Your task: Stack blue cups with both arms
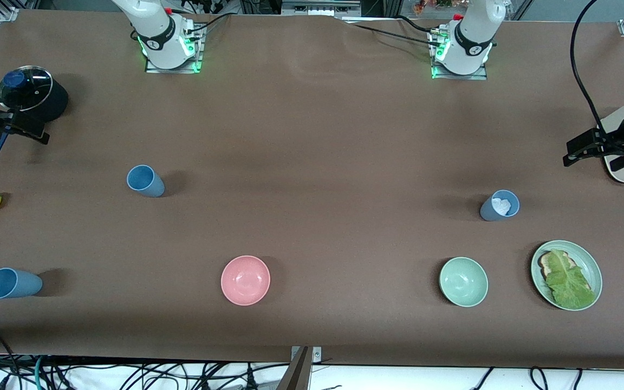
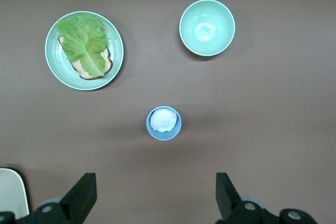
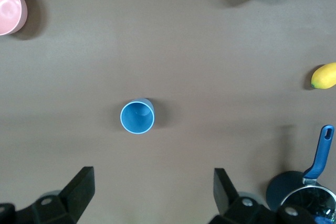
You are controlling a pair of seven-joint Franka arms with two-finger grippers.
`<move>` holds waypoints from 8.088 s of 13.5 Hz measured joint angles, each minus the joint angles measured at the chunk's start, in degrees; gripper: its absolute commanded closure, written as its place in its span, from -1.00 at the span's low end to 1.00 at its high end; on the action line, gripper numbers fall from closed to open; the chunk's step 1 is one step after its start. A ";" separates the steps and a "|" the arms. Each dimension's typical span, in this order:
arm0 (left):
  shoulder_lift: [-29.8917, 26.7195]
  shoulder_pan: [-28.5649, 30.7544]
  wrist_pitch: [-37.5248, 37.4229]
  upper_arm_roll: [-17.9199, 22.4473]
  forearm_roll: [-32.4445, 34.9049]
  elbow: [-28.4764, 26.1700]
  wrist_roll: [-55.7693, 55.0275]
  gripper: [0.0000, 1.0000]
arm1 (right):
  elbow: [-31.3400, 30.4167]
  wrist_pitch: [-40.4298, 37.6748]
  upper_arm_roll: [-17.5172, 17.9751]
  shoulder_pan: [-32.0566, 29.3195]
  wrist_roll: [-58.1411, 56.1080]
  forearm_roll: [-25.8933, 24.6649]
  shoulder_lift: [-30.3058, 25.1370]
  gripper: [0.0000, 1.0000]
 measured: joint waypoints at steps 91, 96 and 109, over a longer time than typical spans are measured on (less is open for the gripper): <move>0.23 -0.15 0.80 -0.74 0.00 -0.60 -7.12 -1.00 | -37.51 40.17 0.75 0.29 -6.83 0.94 8.63 -1.00; 0.23 -0.15 0.80 -0.74 0.00 -0.60 -7.12 -1.00 | -37.60 42.21 0.71 0.26 -6.83 0.94 10.05 -0.85; 0.24 -0.15 0.80 -0.74 0.00 -0.60 -7.12 -1.00 | -37.60 43.66 0.70 0.25 -6.83 0.96 11.30 -0.08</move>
